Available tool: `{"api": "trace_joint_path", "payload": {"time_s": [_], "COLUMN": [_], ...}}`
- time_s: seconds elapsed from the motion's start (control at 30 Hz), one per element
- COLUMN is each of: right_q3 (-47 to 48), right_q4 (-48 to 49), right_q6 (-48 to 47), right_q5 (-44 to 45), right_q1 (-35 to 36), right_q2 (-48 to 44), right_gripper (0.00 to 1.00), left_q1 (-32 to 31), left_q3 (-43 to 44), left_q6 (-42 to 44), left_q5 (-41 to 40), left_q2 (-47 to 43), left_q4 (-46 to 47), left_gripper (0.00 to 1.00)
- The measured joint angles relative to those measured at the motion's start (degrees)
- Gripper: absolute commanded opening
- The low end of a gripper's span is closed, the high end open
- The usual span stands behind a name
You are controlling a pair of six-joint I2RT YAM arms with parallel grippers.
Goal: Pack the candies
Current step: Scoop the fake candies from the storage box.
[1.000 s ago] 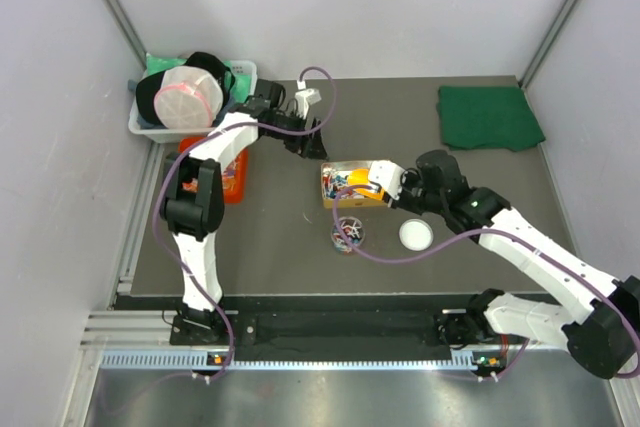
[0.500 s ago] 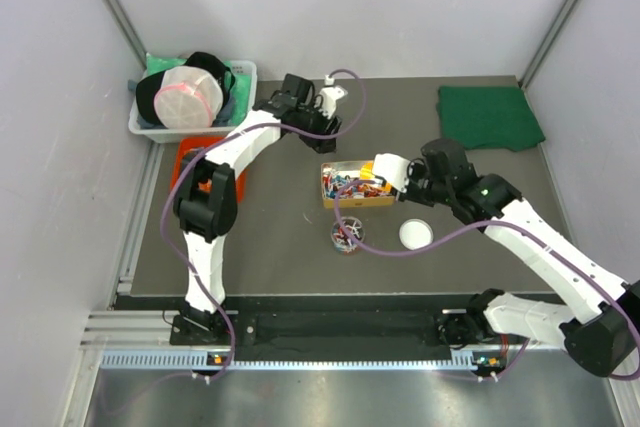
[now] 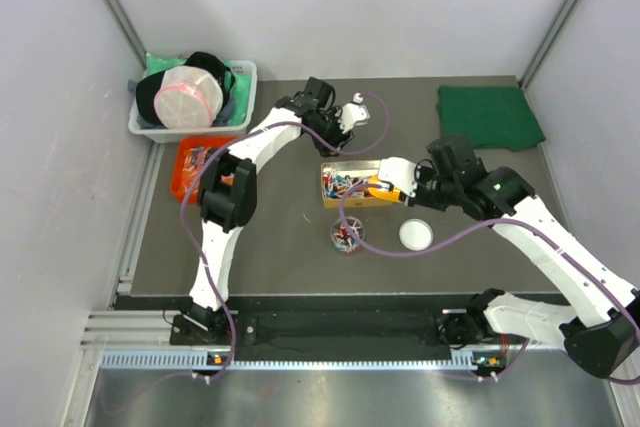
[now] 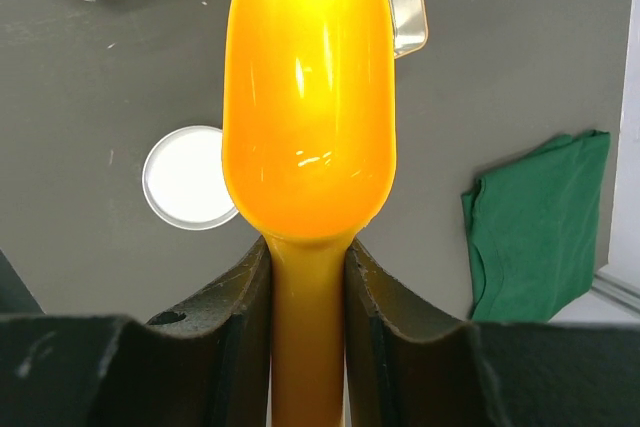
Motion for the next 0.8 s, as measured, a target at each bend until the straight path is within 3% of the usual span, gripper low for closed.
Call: {"api": "trace_joint_path", "payload": {"time_s": [0.8], "right_q3": [0.74], "right_q4": [-2.62], "right_q6": [-0.39], "right_q5": [-0.63], "right_q1": [-0.02], "right_q2": [0.39], "right_gripper": [0.0], "left_q1": [-1.18], "left_q3": [1.22], "left_q6": [11.61], "left_q5": [4.28], "left_q2": [0.44], "left_q4": [-7.48], "left_gripper": [0.43]}}
